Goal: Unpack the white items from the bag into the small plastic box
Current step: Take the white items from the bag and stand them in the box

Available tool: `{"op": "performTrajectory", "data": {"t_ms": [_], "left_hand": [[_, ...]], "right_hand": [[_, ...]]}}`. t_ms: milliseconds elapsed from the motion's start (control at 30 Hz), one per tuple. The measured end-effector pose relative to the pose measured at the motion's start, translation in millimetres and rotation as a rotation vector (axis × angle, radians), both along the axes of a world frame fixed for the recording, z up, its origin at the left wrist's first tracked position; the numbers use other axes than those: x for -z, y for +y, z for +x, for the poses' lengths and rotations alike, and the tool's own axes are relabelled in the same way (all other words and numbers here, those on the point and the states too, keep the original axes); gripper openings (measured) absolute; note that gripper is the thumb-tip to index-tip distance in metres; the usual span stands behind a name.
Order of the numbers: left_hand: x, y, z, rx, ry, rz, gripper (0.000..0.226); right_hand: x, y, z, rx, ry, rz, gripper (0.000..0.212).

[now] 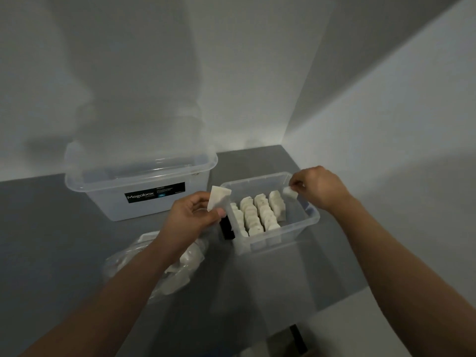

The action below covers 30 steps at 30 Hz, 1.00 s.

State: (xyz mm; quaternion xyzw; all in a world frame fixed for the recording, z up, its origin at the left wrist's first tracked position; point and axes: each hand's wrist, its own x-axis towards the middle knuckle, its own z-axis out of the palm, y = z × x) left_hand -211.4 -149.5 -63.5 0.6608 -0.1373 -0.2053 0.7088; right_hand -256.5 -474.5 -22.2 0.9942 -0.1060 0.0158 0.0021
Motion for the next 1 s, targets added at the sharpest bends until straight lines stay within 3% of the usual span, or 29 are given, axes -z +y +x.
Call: {"op": "performTrajectory", "data": {"t_ms": [167,333,533,633,700,767,900,1000], "left_hand": [[-5.2,-22.1,-3.5,-0.047,0.008,0.056,0.017],[-7.4,-32.0,-3.5,-0.138,0.014,0.080,0.010],[-8.1,-36.3,0.6,-0.113,-0.066,0.179,0.013],[-6.6,-39.5,-0.6,-0.115,-0.138,0.240,0.014],[-7.1,-43.6,-0.2,-0.138,-0.166,0.316,0.012],[-11.5,-49.3,2.6,-0.146,-0.260,0.423,0.010],[-36.1,-66.7,9.7,0.007,-0.532,0.576,0.012],[-55.9,-80.0,15.1,0.145,-0.606,0.603,0.023]], "right_hand": [[36.3,-6.4,14.6,-0.142,0.236,-0.221,0.019],[58.9,-8.9,26.6,-0.260,0.200,-0.441,0.014],[80.6,-10.8,33.4,-0.343,0.210,-0.464,0.010],[85.4,-16.4,29.7,-0.367,0.133,-0.451,0.024],[76.3,-16.6,26.1,-0.329,0.115,-0.397,0.014],[66.3,-17.7,23.9,-0.286,-0.037,-0.215,0.009],[21.8,8.2,5.1,-0.220,-0.189,0.595,0.022],[6.5,29.3,-9.3,-0.221,-0.160,0.823,0.023]]}}
